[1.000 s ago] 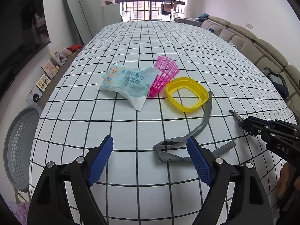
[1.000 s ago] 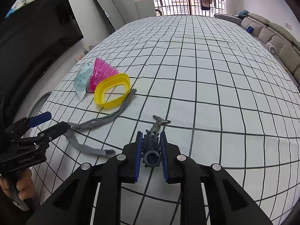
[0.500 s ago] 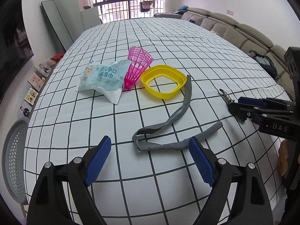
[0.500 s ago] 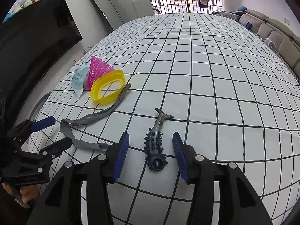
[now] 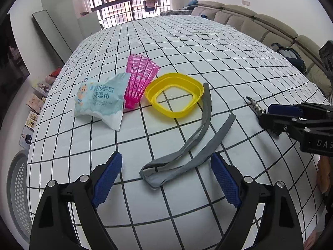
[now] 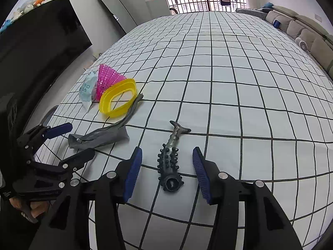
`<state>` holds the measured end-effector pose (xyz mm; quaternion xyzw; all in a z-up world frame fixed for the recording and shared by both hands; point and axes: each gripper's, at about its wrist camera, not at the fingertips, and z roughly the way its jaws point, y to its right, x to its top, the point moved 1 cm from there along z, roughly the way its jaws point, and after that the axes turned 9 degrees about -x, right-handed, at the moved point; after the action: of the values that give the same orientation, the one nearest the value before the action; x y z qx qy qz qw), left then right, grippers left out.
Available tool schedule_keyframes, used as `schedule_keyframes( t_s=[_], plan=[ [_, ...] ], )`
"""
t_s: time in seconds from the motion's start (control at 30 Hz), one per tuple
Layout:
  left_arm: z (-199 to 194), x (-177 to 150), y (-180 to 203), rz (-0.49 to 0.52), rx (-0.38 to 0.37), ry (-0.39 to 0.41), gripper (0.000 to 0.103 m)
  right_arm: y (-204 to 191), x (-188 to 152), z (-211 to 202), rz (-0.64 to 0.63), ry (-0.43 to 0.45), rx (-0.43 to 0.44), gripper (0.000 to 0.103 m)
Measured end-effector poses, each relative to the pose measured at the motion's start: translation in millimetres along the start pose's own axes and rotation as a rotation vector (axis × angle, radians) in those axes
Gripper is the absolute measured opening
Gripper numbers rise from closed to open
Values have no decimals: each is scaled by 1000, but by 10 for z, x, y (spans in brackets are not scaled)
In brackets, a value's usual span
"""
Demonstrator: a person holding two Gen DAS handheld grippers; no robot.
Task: Collect trash
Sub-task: 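Grasp the grey fabric strap with the left gripper while the right gripper holds the toy, then carry strap and toy over the grey basket and open both grippers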
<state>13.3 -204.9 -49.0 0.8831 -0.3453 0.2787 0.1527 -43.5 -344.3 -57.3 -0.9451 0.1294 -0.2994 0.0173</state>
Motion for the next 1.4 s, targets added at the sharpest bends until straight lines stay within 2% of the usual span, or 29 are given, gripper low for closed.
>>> schedule_keyframes(
  t_s=[0.1,0.13,0.2,0.27,0.3,0.33,0.47,0.63,0.77,0.93,1.03,1.07,1.4],
  plan=[
    [33,74,8,-4,-20,2,85,-15,2,7,-8,-1,0,49],
    [49,95,20,-9,-30,2,82,-16,2,5,-8,-1,1,49],
    [101,132,23,-22,-56,-9,72,-11,1,2,-7,0,0,49],
    [162,130,38,-35,-79,-25,57,10,-3,-3,-2,1,0,49],
    [173,120,53,-33,-78,-23,57,24,-6,-8,0,0,-1,49],
    [174,117,69,-29,-83,-20,51,34,-10,-12,3,0,-2,49],
    [152,114,133,-39,-140,-20,16,50,-25,-8,4,-4,-1,49],
    [80,76,82,-82,-143,-11,9,-21,-44,-11,-16,-5,8,49],
    [-88,45,62,-96,-136,20,9,-91,-49,-4,-37,-5,-7,49],
    [-388,21,22,-124,-131,78,9,-191,-61,10,-61,14,-96,48],
    [-563,11,-36,-144,-121,111,9,-265,-73,17,-90,17,-141,32],
    [-605,6,-53,-150,-120,117,9,-289,-76,19,-98,16,-152,21],
    [-1044,-106,-266,-216,-85,199,9,-491,-113,-169,-80,23,-82,21]
  ],
)
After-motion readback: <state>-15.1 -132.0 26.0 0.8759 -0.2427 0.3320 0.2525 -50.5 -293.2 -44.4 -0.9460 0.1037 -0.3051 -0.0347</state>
